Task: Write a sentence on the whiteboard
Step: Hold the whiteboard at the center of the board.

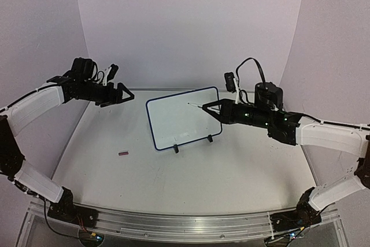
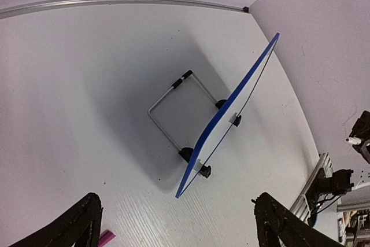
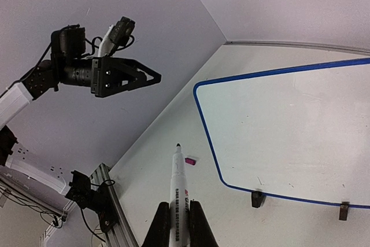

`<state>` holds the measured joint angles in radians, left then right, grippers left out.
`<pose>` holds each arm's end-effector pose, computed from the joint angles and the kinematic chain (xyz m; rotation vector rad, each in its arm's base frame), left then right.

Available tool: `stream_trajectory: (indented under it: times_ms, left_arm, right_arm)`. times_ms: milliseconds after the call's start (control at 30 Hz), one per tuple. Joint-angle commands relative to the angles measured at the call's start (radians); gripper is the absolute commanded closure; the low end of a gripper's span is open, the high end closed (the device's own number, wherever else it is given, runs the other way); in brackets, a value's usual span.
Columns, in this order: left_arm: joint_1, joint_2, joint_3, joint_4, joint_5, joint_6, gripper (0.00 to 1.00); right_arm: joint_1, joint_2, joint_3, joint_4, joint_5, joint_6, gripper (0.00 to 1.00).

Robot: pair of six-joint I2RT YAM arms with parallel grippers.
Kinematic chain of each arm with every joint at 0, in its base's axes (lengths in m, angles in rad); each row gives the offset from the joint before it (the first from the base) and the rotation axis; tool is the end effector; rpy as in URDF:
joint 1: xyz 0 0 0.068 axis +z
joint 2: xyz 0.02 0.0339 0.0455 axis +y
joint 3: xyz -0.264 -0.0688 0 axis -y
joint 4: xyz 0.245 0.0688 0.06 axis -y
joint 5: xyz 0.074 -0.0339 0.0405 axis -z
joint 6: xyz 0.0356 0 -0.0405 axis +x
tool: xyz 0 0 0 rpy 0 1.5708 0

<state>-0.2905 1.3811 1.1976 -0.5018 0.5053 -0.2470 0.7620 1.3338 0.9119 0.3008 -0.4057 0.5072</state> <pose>0.2858 -0.1034 0.3205 0.3282 2.2706 -0.8535 0.2160 0.2256 0.3116 -0.5621 1.7694 1.2616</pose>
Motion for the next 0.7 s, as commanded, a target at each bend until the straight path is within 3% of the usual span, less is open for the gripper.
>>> stream_trajectory:
  times_ms: [0,133,233,400,667]
  left_arm:
    - [0.004,0.088,0.046,0.096,0.111,0.156,0.04]
    - [0.004,0.09,-0.038,0.285,0.2,0.122,0.03]
    - [-0.006,0.16,0.017,0.227,0.268,0.165,0.04]
    - [-0.042,0.216,0.091,0.123,0.198,0.245,0.08]
    - [-0.101,0.312,0.139,0.122,0.16,0.3,0.39]
  right_arm:
    - [-0.009,0.054,0.02,0.096,-0.1,0.029,1.0]
    - [-0.007,0.097,0.051,0.109,-0.136,0.031,1.0]
    - [-0.004,0.169,0.118,0.048,-0.176,-0.015,1.0]
    - [0.024,0.247,0.191,0.004,-0.141,-0.039,1.0]
    - [0.041,0.367,0.268,0.058,-0.081,-0.012,1.0]
